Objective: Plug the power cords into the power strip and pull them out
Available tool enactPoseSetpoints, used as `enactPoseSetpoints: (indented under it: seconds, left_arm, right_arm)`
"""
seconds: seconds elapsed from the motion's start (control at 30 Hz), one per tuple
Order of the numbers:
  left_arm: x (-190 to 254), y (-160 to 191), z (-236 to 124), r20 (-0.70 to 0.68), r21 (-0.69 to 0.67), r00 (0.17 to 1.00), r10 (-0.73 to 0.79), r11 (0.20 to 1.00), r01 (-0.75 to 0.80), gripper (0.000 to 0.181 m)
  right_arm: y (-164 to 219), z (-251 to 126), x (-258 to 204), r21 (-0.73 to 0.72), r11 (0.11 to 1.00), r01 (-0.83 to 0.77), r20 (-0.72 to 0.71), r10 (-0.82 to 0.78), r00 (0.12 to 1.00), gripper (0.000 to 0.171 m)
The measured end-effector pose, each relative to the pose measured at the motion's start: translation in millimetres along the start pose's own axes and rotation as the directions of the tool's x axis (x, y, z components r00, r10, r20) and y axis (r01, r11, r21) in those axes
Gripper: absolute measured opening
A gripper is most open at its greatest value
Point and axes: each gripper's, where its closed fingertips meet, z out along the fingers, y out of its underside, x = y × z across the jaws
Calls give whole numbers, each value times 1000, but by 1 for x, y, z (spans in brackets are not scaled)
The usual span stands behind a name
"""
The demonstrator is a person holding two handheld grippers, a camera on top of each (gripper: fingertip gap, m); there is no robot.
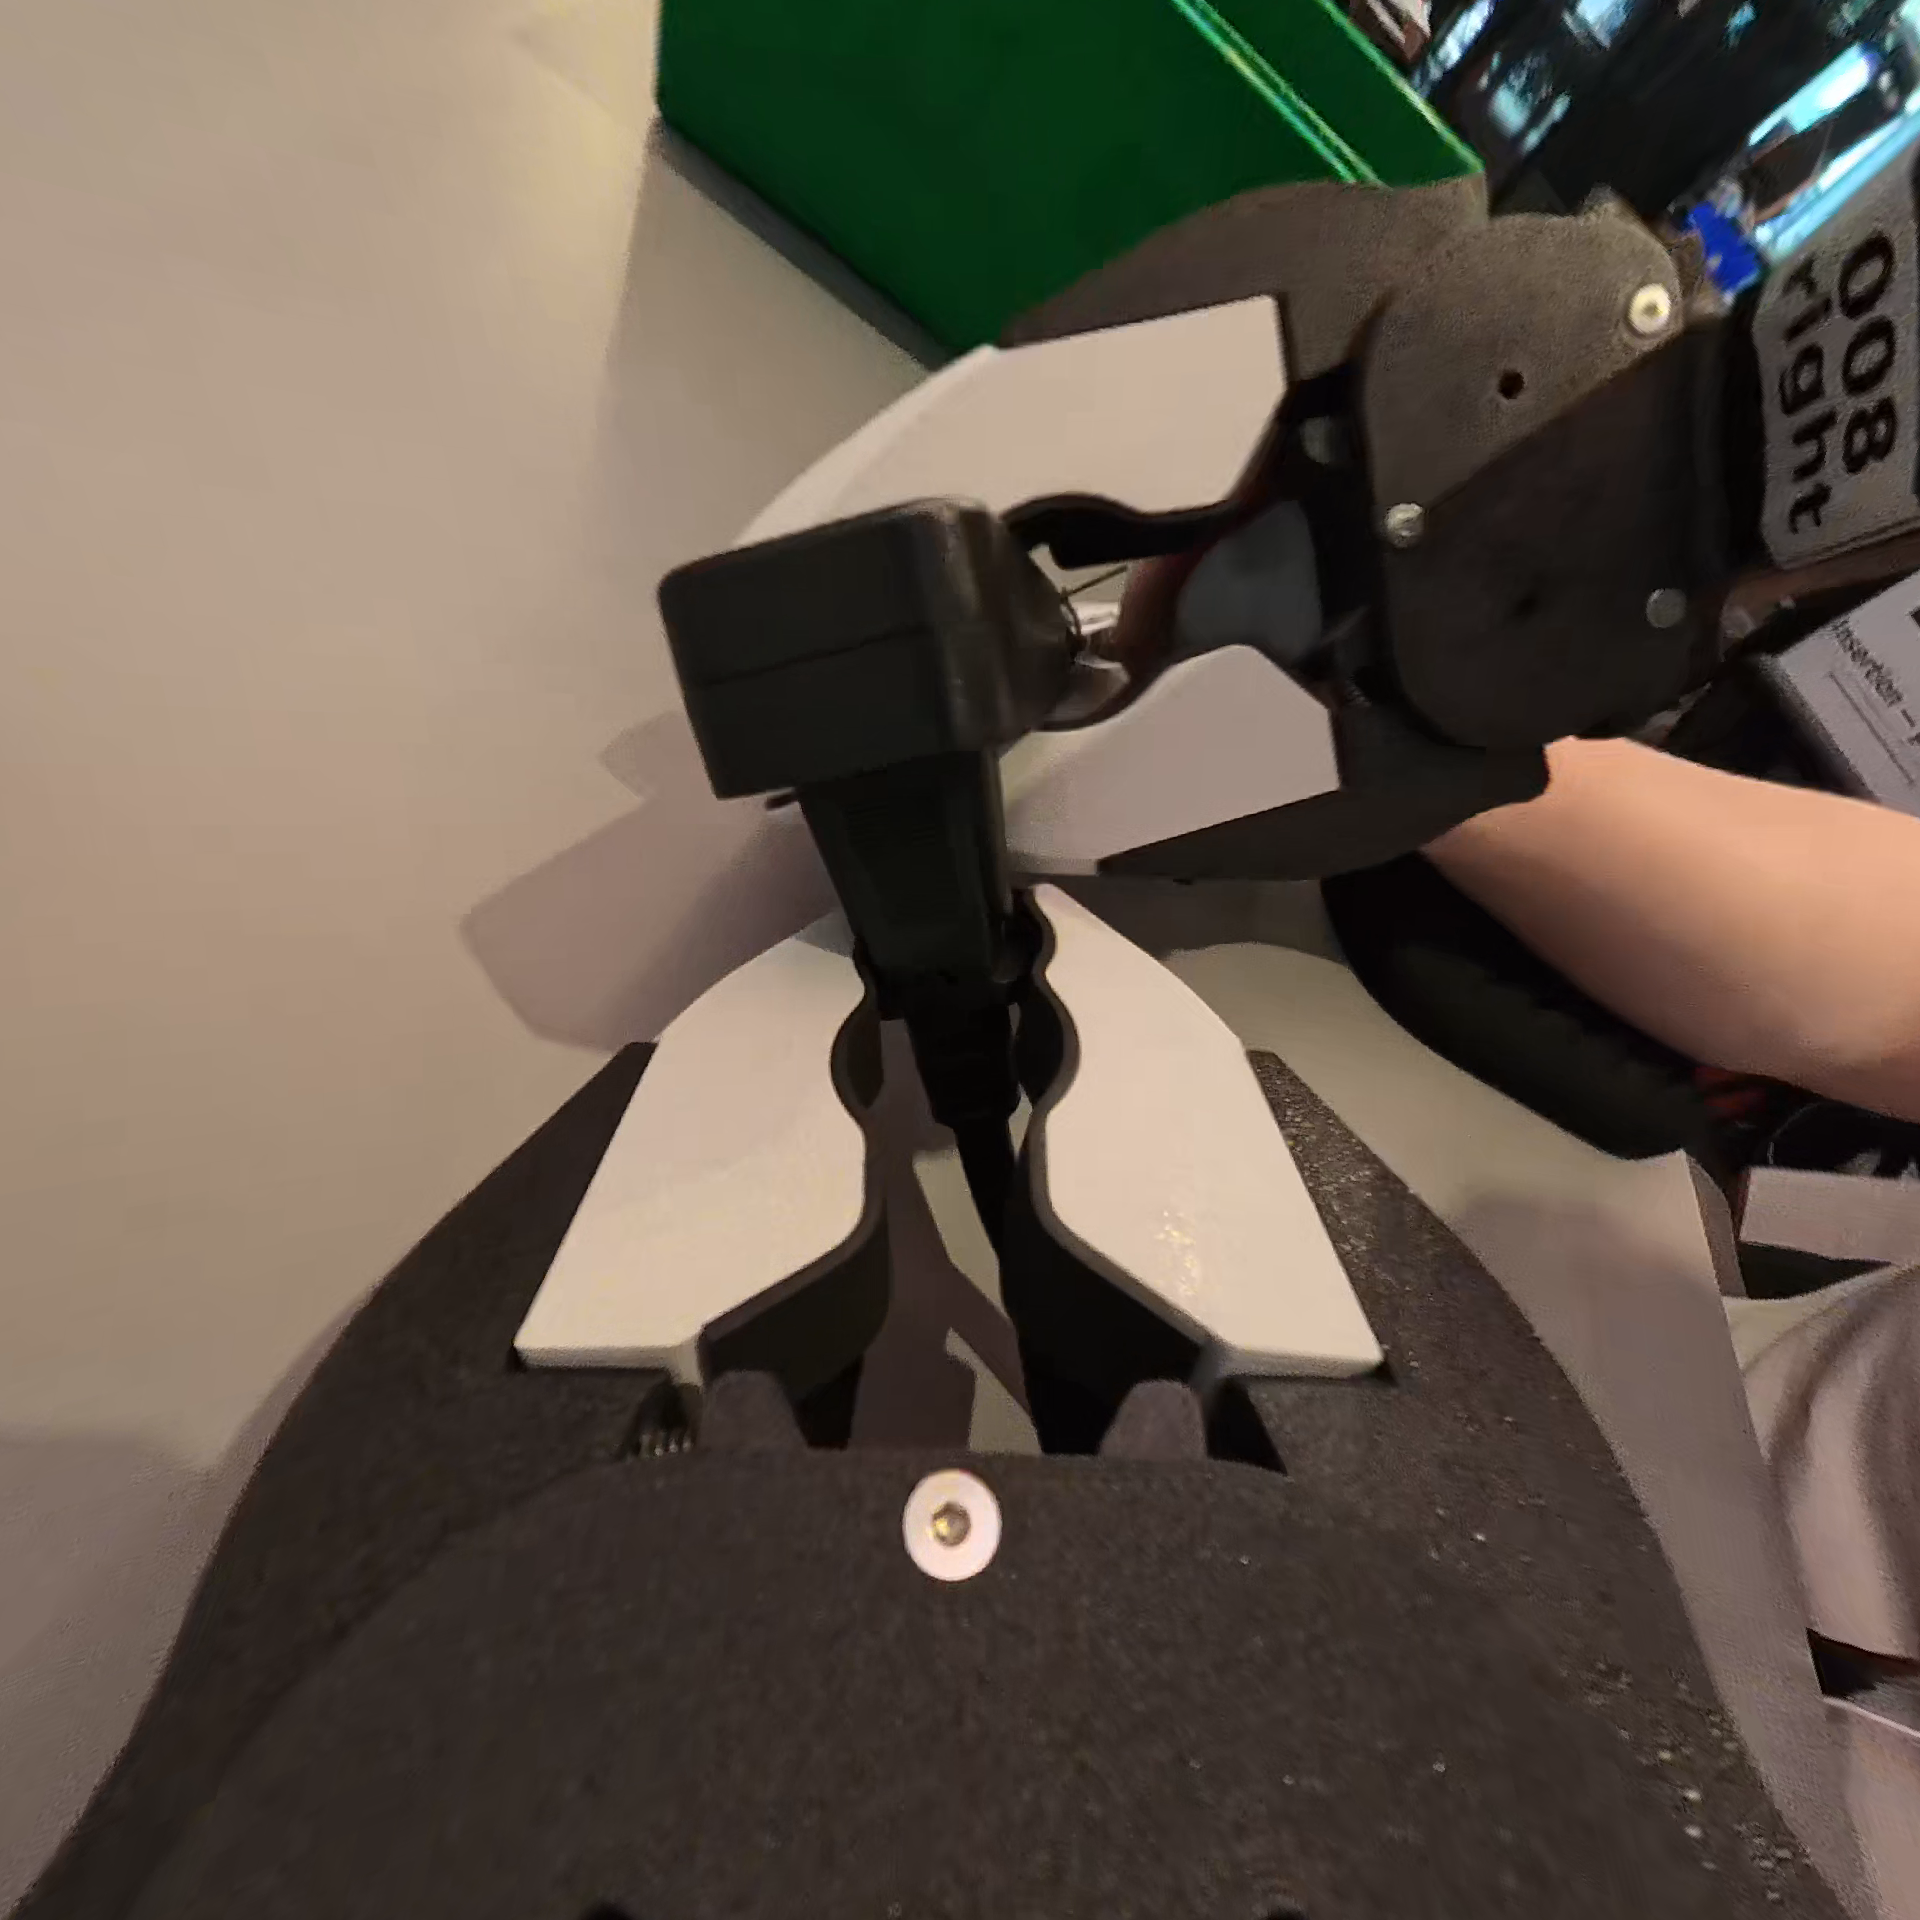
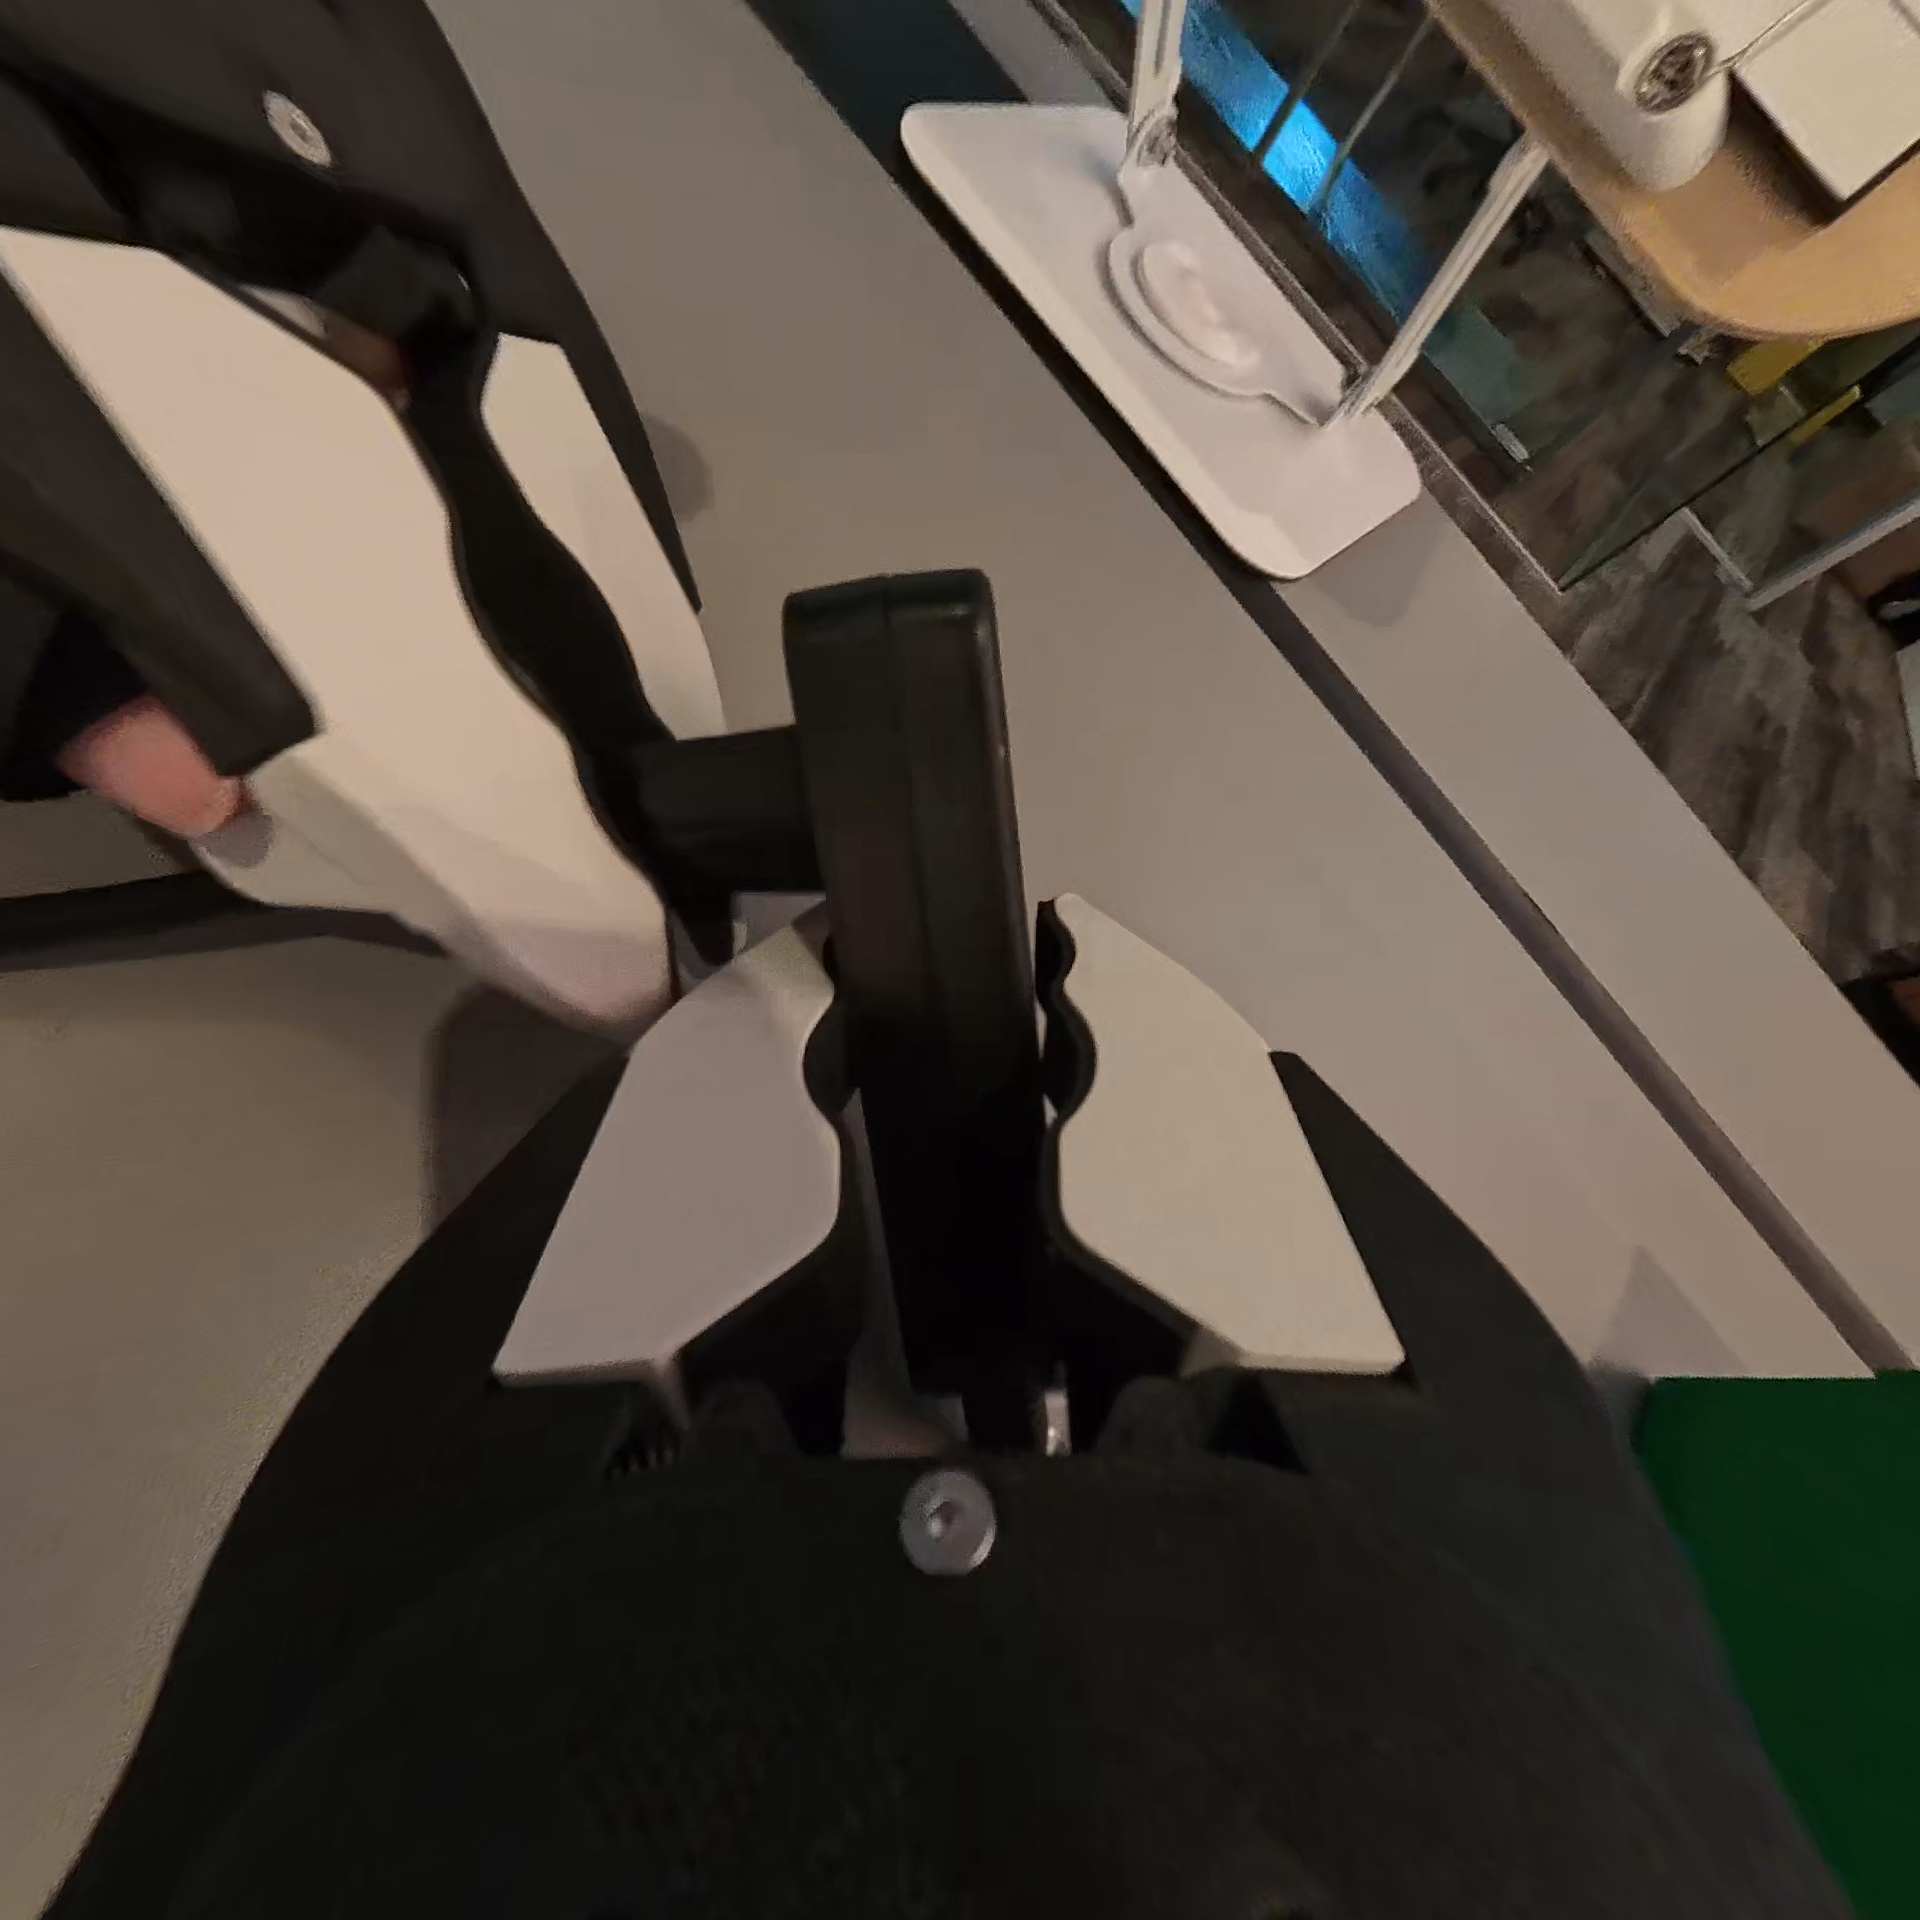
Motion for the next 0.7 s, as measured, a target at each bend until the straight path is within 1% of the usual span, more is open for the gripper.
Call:
enactPoseSetpoints:
  seconds: [0.07, 0.13, 0.17, 0.2, 0.23, 0.27, 0.3, 0.33, 0.37, 0.4, 0.43, 0.5, 0.57, 0.63, 0.7]
  left_arm:
    - [-1, 3, 3, 2, -21, 1000, -28, 999, 28, 22]
    - [-1, 1, 4, -1, -12, 999, -38, 999, 38, 22]
    - [-3, 0, 4, 22, -10, 1000, -21, 1000, 22, 22]
    - [-4, 1, 6, 50, -17, 999, 15, 1000, -14, 29]
    - [-3, 5, 10, 71, -51, 996, 48, 998, -44, 39]
    - [-1, 7, 15, 81, -87, 993, 84, 993, -77, 41]
    - [-3, 6, 18, 126, -90, 986, 105, 991, -95, 44]
    - [-8, 6, 18, 160, -94, 981, 113, 991, -99, 34]
    - [-9, 6, 17, 156, -85, 985, 70, 995, -57, 22]
    - [-8, 6, 17, 120, -74, 993, 19, 997, -10, 19]
    - [-7, 7, 17, 109, -79, 994, 24, 997, -15, 19]
    - [-7, 10, 18, 155, -115, 983, 95, 990, -78, 19]
    - [-4, 9, 19, 123, -102, 990, 62, 994, -50, 19]
    - [-2, 7, 20, 96, -90, 994, 44, 995, -36, 19]
    - [-2, 4, 21, 118, -70, 991, 67, 996, -59, 20]
  right_arm:
    - [4, 3, 0, -31, 999, -14, 6, 14, 1000, 32]
    - [3, 4, 1, -14, 999, -34, 6, 34, 999, 32]
    - [3, 3, 2, -16, 999, -30, -3, 30, 1000, 31]
    - [2, 3, 3, -21, 1000, -7, -14, 6, 1000, 31]
    - [0, 2, 4, -15, 999, 32, -31, -32, 999, 30]
    - [-4, 1, 5, 8, 998, 55, -49, -55, 997, 30]
    - [-9, 0, 4, 28, 998, 59, -55, -58, 997, 30]
    - [-10, 0, 4, 28, 997, 66, -55, -64, 996, 30]
    - [-8, 1, 3, 28, 997, 68, -43, -67, 997, 30]
    - [-7, 2, 2, 29, 998, 53, -32, -52, 998, 30]
    - [-5, 4, 2, 16, 999, 36, -27, -35, 999, 31]
    - [1, 9, -1, -26, 1000, 11, 7, -11, 1000, 33]
    - [2, 9, -2, -24, 1000, -14, 31, 15, 999, 35]
    - [2, 7, 1, -46, 999, 28, -2, -28, 1000, 32]
    - [-2, 5, 6, -43, 997, 63, -44, -64, 997, 32]
